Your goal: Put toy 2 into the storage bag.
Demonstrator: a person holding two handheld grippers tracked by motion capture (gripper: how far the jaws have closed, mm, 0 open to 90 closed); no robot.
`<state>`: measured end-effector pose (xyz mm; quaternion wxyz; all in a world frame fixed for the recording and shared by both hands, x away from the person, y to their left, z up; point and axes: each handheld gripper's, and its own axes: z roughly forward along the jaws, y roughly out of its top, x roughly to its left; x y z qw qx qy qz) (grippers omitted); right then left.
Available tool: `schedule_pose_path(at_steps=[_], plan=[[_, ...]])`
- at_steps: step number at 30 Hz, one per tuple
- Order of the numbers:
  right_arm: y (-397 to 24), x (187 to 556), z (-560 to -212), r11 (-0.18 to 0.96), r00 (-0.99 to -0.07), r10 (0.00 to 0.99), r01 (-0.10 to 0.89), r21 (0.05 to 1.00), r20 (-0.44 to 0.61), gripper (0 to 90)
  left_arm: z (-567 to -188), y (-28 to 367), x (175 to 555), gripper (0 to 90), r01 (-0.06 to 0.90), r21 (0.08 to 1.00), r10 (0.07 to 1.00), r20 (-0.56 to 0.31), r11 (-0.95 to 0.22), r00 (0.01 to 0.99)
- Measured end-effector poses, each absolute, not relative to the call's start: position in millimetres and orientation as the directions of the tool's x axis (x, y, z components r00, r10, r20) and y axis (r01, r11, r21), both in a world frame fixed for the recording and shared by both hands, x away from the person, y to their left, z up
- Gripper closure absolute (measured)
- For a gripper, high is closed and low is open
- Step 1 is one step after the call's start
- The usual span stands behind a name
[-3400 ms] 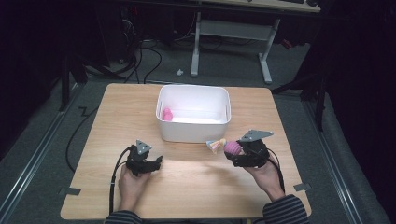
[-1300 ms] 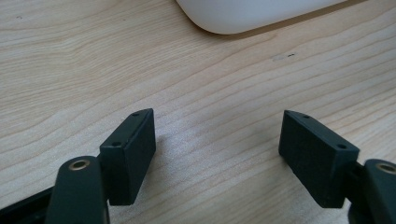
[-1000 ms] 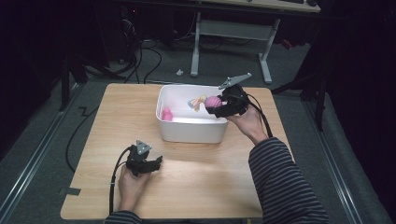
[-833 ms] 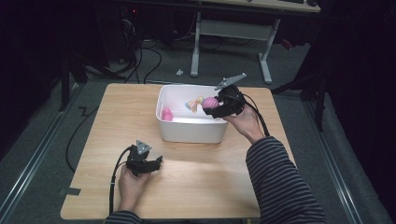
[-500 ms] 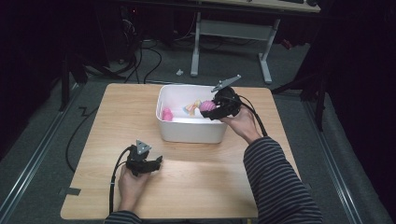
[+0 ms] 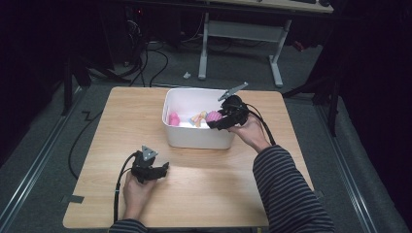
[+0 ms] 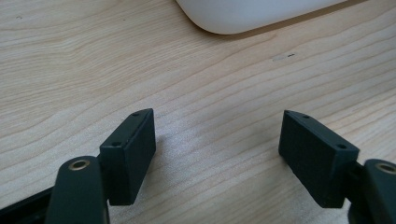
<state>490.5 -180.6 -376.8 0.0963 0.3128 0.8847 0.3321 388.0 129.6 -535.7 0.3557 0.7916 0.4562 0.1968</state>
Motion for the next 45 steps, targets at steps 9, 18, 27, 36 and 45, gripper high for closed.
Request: schedule_pose_path(at_steps=[9, 18, 27, 36, 45], plan=[[-184.6, 490.1, -376.3, 0.547, -0.775, 0.627, 0.51, 0.664, 0.079, 29.3, -535.7, 129.7, 388.0, 27.6, 0.582, 0.743, 0.862, -0.013, -0.331, 0.506], [-204.2, 472.1, -365.0, 0.492, -0.747, 0.663, 0.474, 0.73, 0.038, 31.8, -535.6, 129.6, 388.0, 27.6, 0.582, 0.742, 0.862, -0.012, -0.332, 0.507], [-239.4, 442.8, -364.0, 0.416, -0.687, 0.726, 0.46, 0.784, 0.018, 34.8, -535.6, 129.6, 388.0, 27.6, 0.583, 0.742, 0.862, -0.012, -0.332, 0.507], [-269.1, 417.7, -366.8, 0.363, -0.635, 0.772, 0.471, 0.804, 0.023, 36.2, -535.6, 129.6, 388.0, 27.6, 0.582, 0.742, 0.862, -0.012, -0.332, 0.507], [-291.6, 397.7, -370.4, 0.326, -0.58, 0.814, 0.493, 0.806, 0.025, 36.8, -535.6, 129.5, 388.0, 27.6, 0.582, 0.742, 0.862, -0.013, -0.332, 0.507]])
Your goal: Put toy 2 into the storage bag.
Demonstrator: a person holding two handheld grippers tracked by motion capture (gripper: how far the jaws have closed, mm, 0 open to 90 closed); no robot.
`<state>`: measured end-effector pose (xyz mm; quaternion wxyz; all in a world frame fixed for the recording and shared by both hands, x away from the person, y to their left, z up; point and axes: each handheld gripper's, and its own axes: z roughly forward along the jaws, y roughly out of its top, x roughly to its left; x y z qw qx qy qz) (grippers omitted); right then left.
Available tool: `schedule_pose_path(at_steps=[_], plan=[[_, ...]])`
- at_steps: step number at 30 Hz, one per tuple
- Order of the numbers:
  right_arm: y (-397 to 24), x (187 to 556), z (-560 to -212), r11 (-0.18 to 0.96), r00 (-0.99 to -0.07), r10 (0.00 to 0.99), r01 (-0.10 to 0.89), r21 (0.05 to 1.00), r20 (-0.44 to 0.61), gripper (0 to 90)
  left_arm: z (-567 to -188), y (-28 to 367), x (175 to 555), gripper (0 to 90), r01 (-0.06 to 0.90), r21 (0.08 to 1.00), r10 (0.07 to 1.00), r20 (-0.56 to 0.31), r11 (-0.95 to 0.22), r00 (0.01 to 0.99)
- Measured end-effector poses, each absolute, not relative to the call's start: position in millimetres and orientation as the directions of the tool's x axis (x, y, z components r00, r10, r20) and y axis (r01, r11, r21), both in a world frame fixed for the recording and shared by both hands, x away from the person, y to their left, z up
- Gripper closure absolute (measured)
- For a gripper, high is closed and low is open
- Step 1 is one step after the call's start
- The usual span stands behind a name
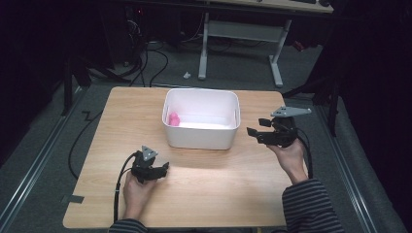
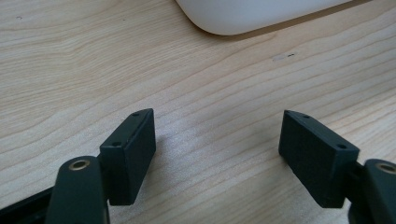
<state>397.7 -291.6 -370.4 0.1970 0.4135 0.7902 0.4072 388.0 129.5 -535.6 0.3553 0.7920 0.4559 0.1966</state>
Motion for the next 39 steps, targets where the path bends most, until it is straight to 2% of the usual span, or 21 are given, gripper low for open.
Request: schedule_pose_path(at_steps=[17, 39], plan=[[-316.1, 358.4, -395.1, 0.273, -0.517, 0.855, 0.516, 0.812, 0.041, 38.0, -535.6, 129.6, 388.0, 27.6, 0.583, 0.742, 0.861, -0.012, -0.333, 0.508], [-320.1, 346.5, -473.9, 0.183, -0.45, 0.882, 0.603, 0.777, 0.141, 37.7, -535.6, 129.6, 388.0, 27.6, 0.582, 0.741, 0.861, -0.012, -0.333, 0.508]])
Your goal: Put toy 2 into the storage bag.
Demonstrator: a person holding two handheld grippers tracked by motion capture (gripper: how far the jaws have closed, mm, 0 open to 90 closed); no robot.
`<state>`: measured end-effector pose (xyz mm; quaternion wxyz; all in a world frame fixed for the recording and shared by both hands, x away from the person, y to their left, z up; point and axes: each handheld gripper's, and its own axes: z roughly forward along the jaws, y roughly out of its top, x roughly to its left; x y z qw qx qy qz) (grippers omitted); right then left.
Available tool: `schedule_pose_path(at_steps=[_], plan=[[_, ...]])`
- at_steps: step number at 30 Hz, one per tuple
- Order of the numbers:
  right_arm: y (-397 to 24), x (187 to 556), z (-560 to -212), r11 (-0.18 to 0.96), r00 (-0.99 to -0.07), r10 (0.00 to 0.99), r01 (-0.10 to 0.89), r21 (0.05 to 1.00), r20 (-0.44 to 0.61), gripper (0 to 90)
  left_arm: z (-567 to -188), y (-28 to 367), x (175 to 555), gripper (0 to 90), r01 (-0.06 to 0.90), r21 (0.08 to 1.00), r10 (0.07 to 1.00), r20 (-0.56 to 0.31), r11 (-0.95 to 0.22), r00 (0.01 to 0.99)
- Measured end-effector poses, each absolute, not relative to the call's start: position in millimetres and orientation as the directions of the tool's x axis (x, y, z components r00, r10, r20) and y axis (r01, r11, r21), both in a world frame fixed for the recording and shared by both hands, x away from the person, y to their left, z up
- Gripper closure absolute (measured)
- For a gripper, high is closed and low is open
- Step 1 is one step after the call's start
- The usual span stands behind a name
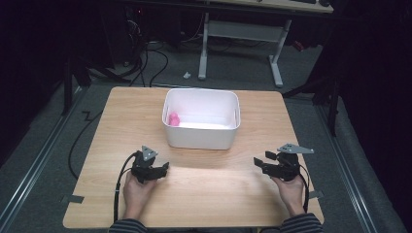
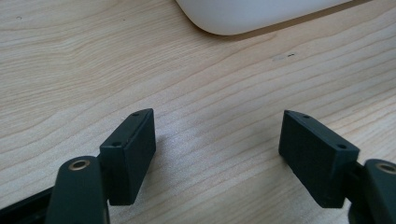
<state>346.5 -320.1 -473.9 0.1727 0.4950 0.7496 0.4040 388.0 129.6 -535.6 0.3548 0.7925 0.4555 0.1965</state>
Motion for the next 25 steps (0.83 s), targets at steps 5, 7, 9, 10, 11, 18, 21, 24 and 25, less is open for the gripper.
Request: schedule_pose_path(at_steps=[5, 7, 9, 10, 11, 18, 21, 24, 25], plan=[[-315.4, 348.4, -494.5, 0.184, -0.426, 0.895, 0.626, 0.758, 0.135, 37.8, -535.5, 129.6, 388.0, 27.6, 0.583, 0.741, 0.861, -0.012, -0.333, 0.508], [-314.1, 349.8, -503.7, 0.188, -0.419, 0.898, 0.639, 0.746, 0.132, 37.9, -535.6, 129.6, 388.0, 27.6, 0.583, 0.741, 0.861, -0.012, -0.333, 0.508], [-312.7, 350.6, -511.2, 0.198, -0.412, 0.904, 0.647, 0.736, 0.118, 37.9, -535.6, 129.6, 388.0, 27.6, 0.583, 0.741, 0.861, -0.012, -0.333, 0.508], [-312.0, 351.0, -514.5, 0.204, -0.409, 0.906, 0.651, 0.732, 0.111, 37.9, -535.6, 129.6, 388.0, 27.6, 0.583, 0.741, 0.861, -0.012, -0.333, 0.508], [-311.2, 351.2, -517.6, 0.209, -0.406, 0.908, 0.65, 0.73, 0.101, 37.9, -535.6, 129.6, 388.0, 27.6, 0.583, 0.741, 0.861, -0.012, -0.333, 0.508], [-304.1, 350.3, -530.1, 0.27, -0.396, 0.918, 0.631, 0.728, 0.003, 36.9, -535.6, 129.6, 388.0, 27.6, 0.583, 0.741, 0.861, -0.012, -0.333, 0.508], [-300.6, 349.4, -530.3, 0.294, -0.398, 0.917, 0.621, 0.727, -0.031, 35.7, -535.6, 129.6, 387.9, 27.6, 0.583, 0.741, 0.861, -0.012, -0.334, 0.508], [-301.7, 350.4, -530.5, 0.28, -0.387, 0.922, 0.631, 0.723, -0.02, 33.2, -535.6, 129.5, 387.9, 27.6, 0.582, 0.741, 0.861, -0.011, -0.334, 0.508], [-302.0, 350.6, -530.4, 0.279, -0.386, 0.922, 0.633, 0.722, -0.018, 32.8, -535.6, 129.6, 387.9, 27.6, 0.582, 0.741, 0.861, -0.011, -0.334, 0.508]])
